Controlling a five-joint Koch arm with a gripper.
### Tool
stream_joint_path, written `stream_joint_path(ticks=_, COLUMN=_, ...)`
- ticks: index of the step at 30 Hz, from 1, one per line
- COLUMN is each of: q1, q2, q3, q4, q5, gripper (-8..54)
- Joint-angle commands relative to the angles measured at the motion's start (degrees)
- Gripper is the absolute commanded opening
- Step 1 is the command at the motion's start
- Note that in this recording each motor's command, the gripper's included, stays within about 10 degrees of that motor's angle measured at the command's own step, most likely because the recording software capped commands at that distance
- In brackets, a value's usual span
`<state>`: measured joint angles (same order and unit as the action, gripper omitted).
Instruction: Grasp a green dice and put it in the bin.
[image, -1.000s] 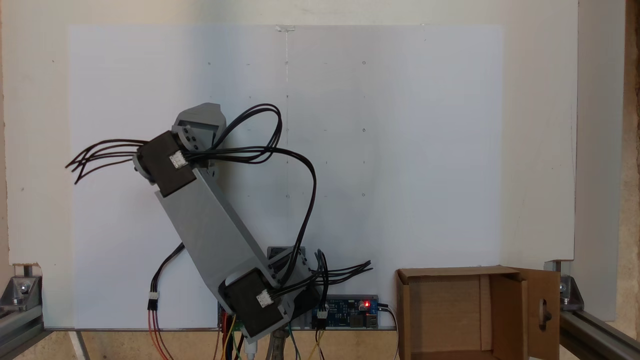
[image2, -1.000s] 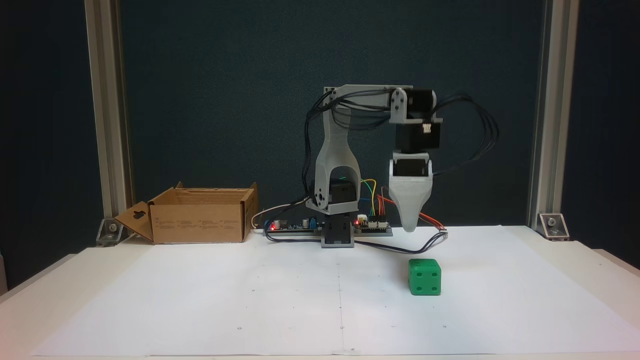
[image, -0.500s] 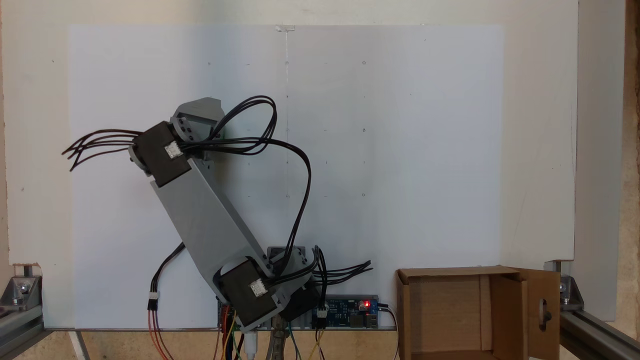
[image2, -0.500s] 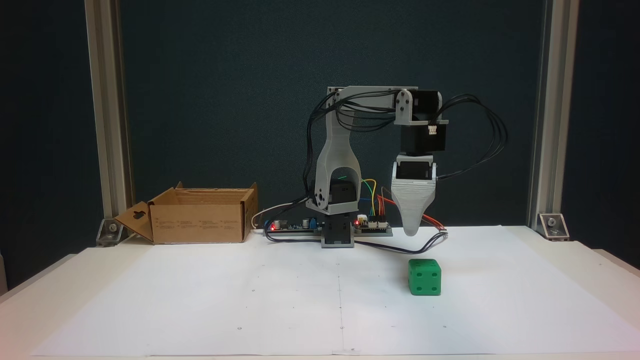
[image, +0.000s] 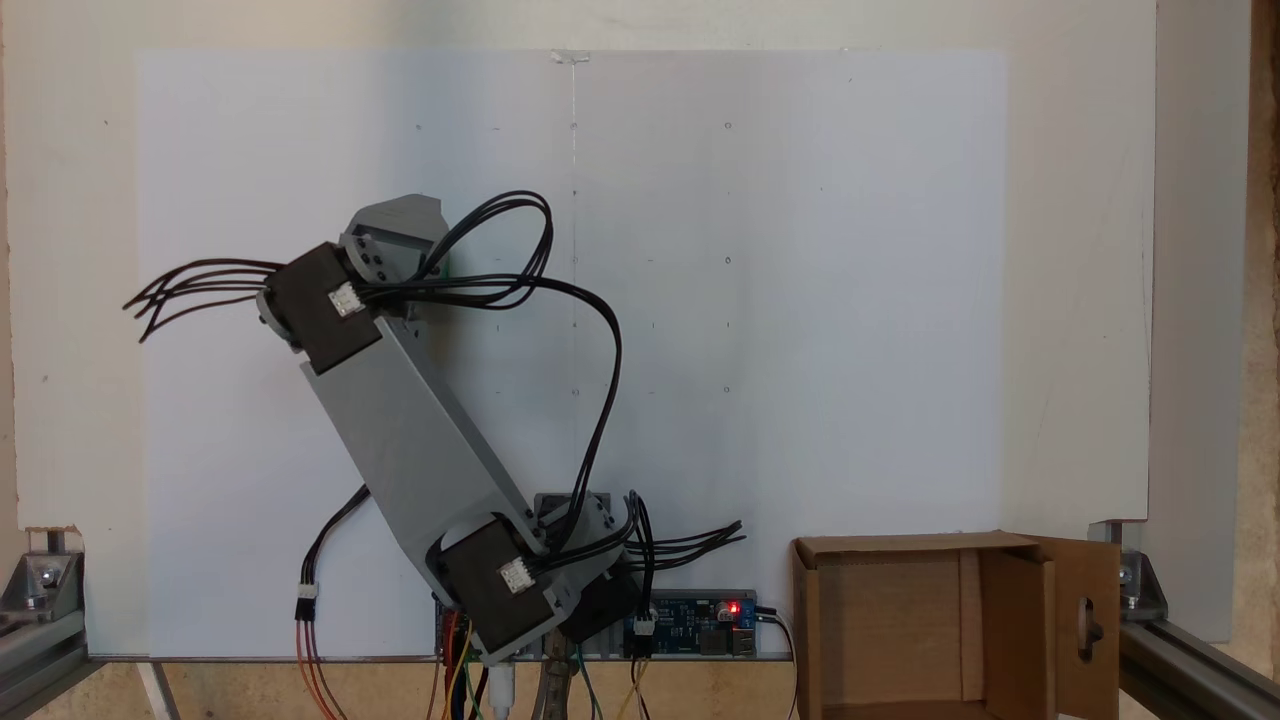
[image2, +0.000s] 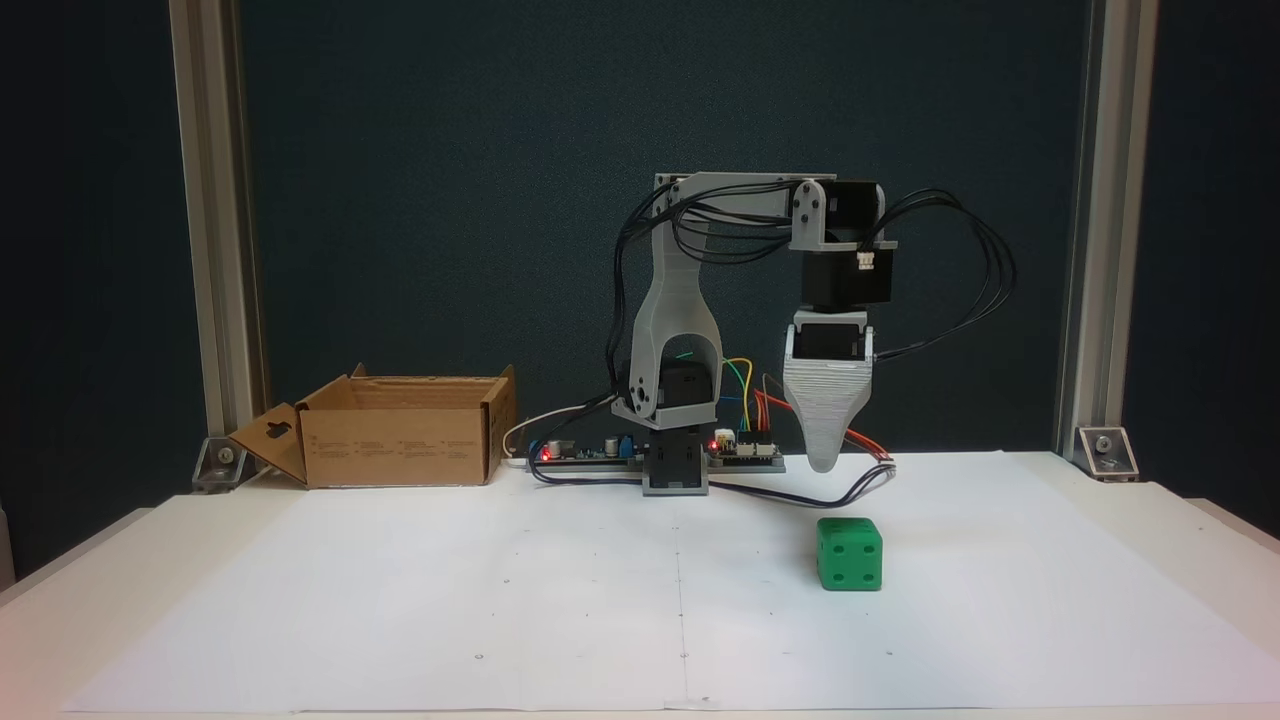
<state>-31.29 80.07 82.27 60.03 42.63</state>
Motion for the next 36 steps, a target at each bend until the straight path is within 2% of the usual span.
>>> stream_joint_path(ticks=1, q1=-0.26, q2=-0.09, q3=-3.69, q4=-1.05, q5=4.39, gripper=40.9)
stream_joint_path(ticks=4, q1=-1.67, q2=-0.09, q3=-3.69, q4=-1.23, q5=2.29, gripper=38.8)
stream_joint_path(ticks=22, q1=-1.49, q2=-3.60, q3=-3.69, q4=-4.31, q5=0.62, gripper=39.1)
stream_joint_path(ticks=36, q1=-2.99, q2=-3.87, q3=-3.60, q4=-4.48, q5=-5.45, gripper=39.0)
